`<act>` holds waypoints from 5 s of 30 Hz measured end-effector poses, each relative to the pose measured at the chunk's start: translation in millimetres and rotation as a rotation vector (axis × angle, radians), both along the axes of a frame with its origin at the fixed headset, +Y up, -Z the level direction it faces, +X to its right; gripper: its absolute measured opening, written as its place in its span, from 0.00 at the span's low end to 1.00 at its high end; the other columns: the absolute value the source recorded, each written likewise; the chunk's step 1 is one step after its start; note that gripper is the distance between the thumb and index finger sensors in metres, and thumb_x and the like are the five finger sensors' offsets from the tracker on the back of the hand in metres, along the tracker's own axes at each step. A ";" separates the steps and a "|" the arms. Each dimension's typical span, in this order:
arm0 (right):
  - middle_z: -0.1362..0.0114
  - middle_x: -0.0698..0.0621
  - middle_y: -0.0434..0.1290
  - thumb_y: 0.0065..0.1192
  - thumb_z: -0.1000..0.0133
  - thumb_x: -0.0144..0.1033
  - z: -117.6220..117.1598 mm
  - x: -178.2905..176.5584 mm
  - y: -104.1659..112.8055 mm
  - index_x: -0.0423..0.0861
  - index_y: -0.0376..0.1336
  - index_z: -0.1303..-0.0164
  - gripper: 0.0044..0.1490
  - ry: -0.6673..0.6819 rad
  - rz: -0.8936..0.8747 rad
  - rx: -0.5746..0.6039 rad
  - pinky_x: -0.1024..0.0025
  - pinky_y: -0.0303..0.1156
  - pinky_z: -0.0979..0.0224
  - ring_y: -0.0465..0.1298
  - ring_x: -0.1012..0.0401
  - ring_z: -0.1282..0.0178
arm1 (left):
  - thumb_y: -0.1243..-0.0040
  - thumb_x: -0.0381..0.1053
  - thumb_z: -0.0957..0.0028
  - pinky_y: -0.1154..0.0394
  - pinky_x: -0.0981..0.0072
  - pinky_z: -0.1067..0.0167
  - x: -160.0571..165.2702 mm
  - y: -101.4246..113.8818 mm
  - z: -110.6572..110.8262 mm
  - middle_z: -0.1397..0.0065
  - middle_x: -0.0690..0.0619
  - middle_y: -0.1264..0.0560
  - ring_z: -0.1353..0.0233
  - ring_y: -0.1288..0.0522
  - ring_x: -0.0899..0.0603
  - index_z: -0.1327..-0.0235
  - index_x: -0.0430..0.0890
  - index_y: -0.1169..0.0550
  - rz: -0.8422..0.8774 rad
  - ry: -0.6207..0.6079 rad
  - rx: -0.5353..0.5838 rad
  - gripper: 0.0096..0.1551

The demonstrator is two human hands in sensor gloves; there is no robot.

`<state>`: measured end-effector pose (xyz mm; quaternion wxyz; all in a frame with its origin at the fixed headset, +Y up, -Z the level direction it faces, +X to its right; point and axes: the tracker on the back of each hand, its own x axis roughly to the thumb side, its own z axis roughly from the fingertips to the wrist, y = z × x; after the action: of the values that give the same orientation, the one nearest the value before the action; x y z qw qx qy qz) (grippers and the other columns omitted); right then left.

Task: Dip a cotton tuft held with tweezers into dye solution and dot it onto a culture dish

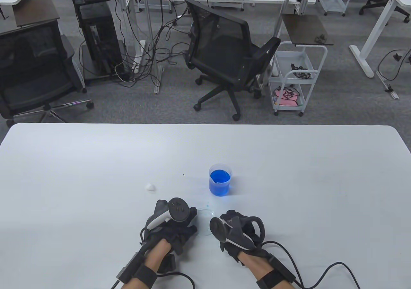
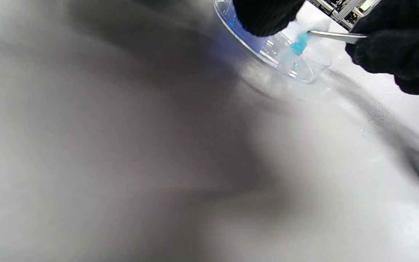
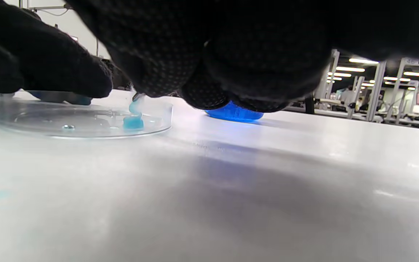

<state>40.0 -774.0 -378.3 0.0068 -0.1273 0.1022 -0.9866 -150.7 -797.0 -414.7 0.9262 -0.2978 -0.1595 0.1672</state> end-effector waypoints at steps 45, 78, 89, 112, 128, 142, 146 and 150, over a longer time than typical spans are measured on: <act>0.53 0.36 0.84 0.75 0.64 0.38 -5.0 -1.0 7.4 0.35 0.82 0.66 0.25 -0.022 -0.025 0.040 0.66 0.83 0.72 0.83 0.60 0.72 | 0.51 0.54 0.32 0.65 0.20 0.33 0.4 -0.2 0.1 0.13 0.34 0.66 0.20 0.68 0.24 0.16 0.53 0.56 -0.001 -0.004 0.000 0.40; 0.53 0.36 0.84 0.75 0.64 0.38 5.1 0.7 16.4 0.35 0.82 0.65 0.25 0.004 -0.073 0.049 0.65 0.83 0.72 0.83 0.60 0.72 | 0.51 0.54 0.32 0.65 0.20 0.33 0.3 0.3 -0.8 0.13 0.34 0.66 0.20 0.68 0.25 0.16 0.53 0.56 -0.003 -0.002 -0.004 0.40; 0.53 0.36 0.84 0.75 0.64 0.38 10.4 -7.8 5.4 0.35 0.82 0.65 0.25 0.036 -0.033 0.018 0.65 0.83 0.72 0.83 0.60 0.72 | 0.51 0.54 0.32 0.65 0.20 0.33 0.1 0.3 -0.8 0.13 0.34 0.66 0.20 0.68 0.25 0.16 0.53 0.56 -0.003 -0.001 -0.004 0.40; 0.53 0.36 0.84 0.75 0.64 0.38 14.3 -5.1 14.3 0.35 0.82 0.65 0.25 0.038 -0.079 0.033 0.65 0.83 0.72 0.83 0.60 0.72 | 0.51 0.54 0.32 0.65 0.20 0.33 0.2 0.2 -0.8 0.13 0.34 0.66 0.20 0.68 0.25 0.16 0.53 0.56 -0.003 -0.001 -0.002 0.40; 0.53 0.36 0.84 0.75 0.64 0.38 13.0 -2.1 36.8 0.35 0.82 0.65 0.25 0.027 -0.160 0.115 0.65 0.83 0.72 0.83 0.60 0.72 | 0.51 0.54 0.32 0.65 0.20 0.33 -0.2 0.2 -0.6 0.13 0.34 0.66 0.20 0.68 0.25 0.16 0.53 0.56 -0.002 0.000 -0.004 0.40; 0.53 0.36 0.84 0.75 0.64 0.38 -0.9 -17.8 -1.7 0.35 0.82 0.65 0.25 0.044 -0.014 0.016 0.65 0.83 0.72 0.83 0.60 0.72 | 0.51 0.54 0.32 0.65 0.20 0.33 -0.1 0.1 -0.4 0.13 0.34 0.66 0.20 0.68 0.25 0.16 0.53 0.56 -0.002 -0.001 -0.005 0.40; 0.53 0.36 0.84 0.75 0.64 0.38 0.2 -15.5 7.8 0.35 0.82 0.66 0.25 0.040 -0.047 0.041 0.65 0.83 0.72 0.83 0.60 0.72 | 0.51 0.54 0.32 0.65 0.20 0.33 -0.1 0.1 -0.4 0.13 0.34 0.66 0.20 0.68 0.25 0.16 0.53 0.56 -0.002 -0.001 -0.005 0.40; 0.53 0.36 0.84 0.75 0.64 0.38 2.5 -6.8 25.2 0.35 0.82 0.66 0.25 0.022 -0.112 0.087 0.65 0.83 0.72 0.83 0.60 0.72 | 0.51 0.54 0.32 0.65 0.20 0.33 -0.1 0.1 -0.4 0.13 0.34 0.66 0.20 0.68 0.25 0.16 0.53 0.56 -0.002 -0.001 -0.005 0.40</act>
<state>33.2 -748.8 -375.8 -0.0441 -0.1316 0.1518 -0.9786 -150.8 -796.9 -415.1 0.9256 -0.3003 -0.1595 0.1664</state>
